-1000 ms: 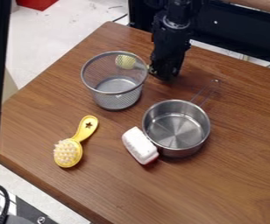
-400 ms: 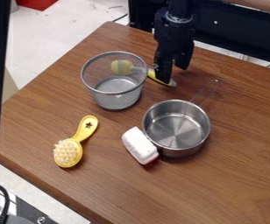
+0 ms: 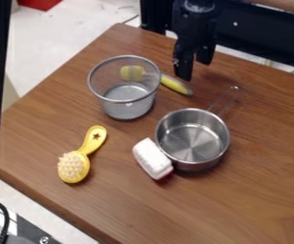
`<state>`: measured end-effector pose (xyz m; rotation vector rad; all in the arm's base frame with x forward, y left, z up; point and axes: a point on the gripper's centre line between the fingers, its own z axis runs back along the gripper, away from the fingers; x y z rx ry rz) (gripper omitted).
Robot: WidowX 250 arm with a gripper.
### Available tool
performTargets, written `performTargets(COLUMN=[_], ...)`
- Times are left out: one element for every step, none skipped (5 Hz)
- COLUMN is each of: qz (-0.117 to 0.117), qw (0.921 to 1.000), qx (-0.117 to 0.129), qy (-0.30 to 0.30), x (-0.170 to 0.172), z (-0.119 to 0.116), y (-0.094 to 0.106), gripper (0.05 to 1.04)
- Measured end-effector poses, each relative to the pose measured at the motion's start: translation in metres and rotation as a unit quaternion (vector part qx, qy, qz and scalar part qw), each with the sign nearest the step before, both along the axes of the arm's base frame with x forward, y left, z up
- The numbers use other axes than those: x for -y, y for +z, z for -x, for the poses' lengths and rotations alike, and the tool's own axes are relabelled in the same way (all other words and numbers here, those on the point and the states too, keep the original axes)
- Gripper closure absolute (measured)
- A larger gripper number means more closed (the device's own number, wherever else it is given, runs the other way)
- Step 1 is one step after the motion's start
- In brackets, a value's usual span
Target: Put the yellow object behind the silver basket
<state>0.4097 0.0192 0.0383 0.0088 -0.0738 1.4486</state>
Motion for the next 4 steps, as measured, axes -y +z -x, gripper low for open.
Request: performTargets(qz=[0.02,0.036,0.037,0.038], qw=[0.9997,0.9992,0.9991,0.9991], qx=[-0.004,-0.015,0.019,0.012], qy=[0.009,0.012,0.012,-0.011], x=[0.007,0.016,0.035,0.056], z=[-0.003,0.0,0.006,0.019], y=[0.011,0.014,0.048,0.043], gripper=[0.083,0.083,0.083,0.083])
